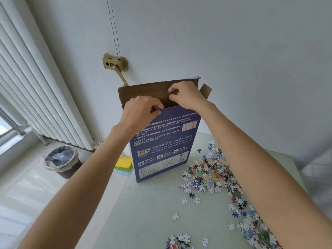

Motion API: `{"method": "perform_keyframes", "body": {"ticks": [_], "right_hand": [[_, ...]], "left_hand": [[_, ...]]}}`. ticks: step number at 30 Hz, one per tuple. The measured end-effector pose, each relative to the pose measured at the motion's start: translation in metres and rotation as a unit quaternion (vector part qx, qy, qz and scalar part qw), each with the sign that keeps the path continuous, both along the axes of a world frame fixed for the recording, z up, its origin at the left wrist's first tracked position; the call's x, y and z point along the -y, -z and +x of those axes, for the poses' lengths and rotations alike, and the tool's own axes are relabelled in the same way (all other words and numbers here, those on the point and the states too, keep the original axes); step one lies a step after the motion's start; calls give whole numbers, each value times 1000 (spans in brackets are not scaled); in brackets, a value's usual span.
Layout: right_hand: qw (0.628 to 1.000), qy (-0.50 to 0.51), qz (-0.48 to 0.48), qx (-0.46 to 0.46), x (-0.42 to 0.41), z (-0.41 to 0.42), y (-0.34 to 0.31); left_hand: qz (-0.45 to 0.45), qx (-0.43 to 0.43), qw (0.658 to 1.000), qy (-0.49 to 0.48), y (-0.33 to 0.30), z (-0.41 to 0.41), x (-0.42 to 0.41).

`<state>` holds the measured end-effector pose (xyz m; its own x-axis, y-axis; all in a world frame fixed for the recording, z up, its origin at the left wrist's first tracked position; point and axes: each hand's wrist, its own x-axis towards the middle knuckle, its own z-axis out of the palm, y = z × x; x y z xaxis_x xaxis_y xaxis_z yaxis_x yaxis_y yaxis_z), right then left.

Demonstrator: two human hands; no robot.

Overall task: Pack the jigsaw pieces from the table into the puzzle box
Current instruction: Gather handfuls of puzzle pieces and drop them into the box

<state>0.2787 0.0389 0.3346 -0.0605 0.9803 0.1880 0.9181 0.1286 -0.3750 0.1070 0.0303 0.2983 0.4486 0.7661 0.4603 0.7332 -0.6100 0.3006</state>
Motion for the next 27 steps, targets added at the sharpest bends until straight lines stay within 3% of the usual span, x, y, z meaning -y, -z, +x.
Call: {"method": "perform_keyframes", "body": {"ticks": [8, 13, 17, 21, 23, 25, 27], "right_hand": [[994, -44, 78, -62, 16, 6, 4], [966, -63, 229, -98, 77, 19, 39], [978, -38, 181, -95, 148, 37, 116], [996, 37, 16, -79, 223, 58, 205], [990, 77, -107, -48, 264, 67, 246], [965, 131, -223, -36, 300, 74, 281], [924, 210, -320, -25, 334, 77, 307]], "left_hand": [[16, -4, 1000, -9, -1, 1, 2], [178, 49, 983, 19, 14, 1, 20], [199, 102, 970, 96, 62, 9, 55], [58, 110, 984, 130, 141, 21, 103], [-91, 40, 988, 119, 183, 26, 129], [-260, -98, 956, 94, 224, 27, 153], [-373, -211, 901, 71, 257, 26, 179]]}}
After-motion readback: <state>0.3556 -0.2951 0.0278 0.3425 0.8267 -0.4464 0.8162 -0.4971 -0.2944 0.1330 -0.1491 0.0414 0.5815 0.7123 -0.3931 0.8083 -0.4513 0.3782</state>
